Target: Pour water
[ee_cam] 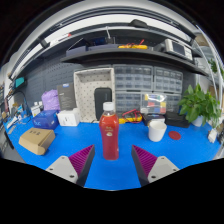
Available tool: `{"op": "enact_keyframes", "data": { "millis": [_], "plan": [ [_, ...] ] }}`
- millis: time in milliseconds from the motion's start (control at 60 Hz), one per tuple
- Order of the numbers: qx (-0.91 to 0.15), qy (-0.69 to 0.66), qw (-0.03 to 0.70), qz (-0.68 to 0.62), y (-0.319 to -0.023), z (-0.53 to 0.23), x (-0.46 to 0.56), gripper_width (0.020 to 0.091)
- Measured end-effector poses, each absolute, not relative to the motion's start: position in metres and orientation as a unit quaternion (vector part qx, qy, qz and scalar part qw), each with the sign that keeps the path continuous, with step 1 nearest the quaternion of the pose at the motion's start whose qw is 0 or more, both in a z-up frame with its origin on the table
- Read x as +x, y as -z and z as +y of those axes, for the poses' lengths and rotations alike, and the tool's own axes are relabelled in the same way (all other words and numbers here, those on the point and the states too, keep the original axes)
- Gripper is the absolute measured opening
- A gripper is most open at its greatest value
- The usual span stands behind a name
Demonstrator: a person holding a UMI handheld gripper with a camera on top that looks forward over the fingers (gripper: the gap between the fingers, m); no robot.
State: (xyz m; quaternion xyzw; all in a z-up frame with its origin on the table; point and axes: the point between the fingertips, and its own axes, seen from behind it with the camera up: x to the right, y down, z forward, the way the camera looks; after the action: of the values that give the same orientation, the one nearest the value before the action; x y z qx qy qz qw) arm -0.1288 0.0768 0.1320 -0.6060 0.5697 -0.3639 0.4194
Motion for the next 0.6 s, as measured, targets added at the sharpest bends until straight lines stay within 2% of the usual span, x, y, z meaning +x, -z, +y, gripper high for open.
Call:
{"op": "enact_keyframes", "data": {
  "millis": [300,400,450,517,550,600],
  "plan": [
    [-0.597,0.384,0.424,0.563,-0.112,0.093,-0.041,0.0752],
    [-0.596,0.389,0.425,0.560,-0.103,0.095,-0.018,0.0718],
    [-0.597,0.390,0.426,0.557,-0.095,0.098,-0.009,0.0665],
    [-0.599,0.403,0.419,0.550,-0.085,0.098,0.001,0.0445],
    [-0.592,0.414,0.431,0.541,-0.088,0.101,0.006,0.0437],
    [-0.582,0.416,0.438,0.544,-0.088,0.100,0.007,0.0380]
  ]
}}
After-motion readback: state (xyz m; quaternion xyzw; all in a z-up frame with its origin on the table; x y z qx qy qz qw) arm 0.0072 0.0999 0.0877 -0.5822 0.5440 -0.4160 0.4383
